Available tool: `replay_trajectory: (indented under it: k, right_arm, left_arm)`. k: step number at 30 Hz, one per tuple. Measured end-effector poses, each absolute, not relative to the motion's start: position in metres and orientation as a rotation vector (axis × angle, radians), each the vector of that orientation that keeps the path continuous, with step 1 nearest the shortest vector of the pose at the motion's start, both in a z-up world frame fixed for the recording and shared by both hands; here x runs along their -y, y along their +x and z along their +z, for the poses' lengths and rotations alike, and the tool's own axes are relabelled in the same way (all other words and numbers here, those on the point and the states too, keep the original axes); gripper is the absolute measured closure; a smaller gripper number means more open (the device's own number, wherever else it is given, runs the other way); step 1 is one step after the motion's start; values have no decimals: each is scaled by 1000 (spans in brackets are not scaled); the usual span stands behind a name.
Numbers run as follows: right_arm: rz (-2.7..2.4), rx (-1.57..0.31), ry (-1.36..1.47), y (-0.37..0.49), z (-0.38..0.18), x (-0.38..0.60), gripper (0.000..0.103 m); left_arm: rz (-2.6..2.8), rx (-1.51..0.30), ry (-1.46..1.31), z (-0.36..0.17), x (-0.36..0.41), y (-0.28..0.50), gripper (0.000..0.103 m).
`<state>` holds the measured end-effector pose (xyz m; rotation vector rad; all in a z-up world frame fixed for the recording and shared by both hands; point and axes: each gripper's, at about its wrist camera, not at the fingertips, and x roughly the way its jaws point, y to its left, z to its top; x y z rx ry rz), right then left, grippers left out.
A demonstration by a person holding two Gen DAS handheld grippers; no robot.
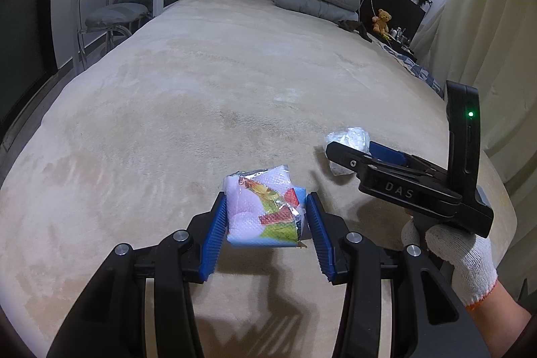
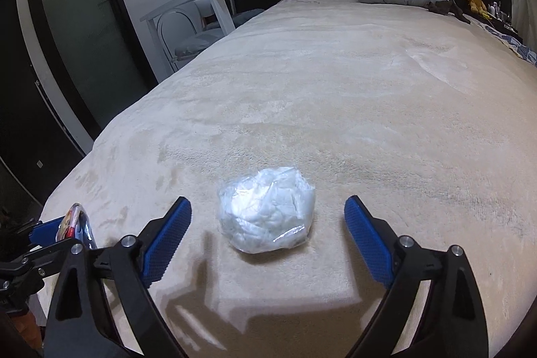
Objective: Collect trash
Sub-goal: 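Grasp the small candy wrapper with the left tool while the right tool grasps the white plastic bag, then carry the candy wrapper and white plastic bag down over the black bin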
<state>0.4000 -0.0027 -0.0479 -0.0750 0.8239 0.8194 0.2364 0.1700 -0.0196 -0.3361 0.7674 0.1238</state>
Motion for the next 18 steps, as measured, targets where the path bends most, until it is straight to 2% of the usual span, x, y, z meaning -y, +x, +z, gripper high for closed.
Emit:
replay_trajectory:
  k: [4,18]
  right_arm:
    - [821,-851,-101,402,-54,0,46]
    - [850,-864,-91,389,-39,18,48]
  left_arm:
    - [116,-769,-320,-20,-166,238,58]
    - [110,-772,-303,-20,-162,232,58]
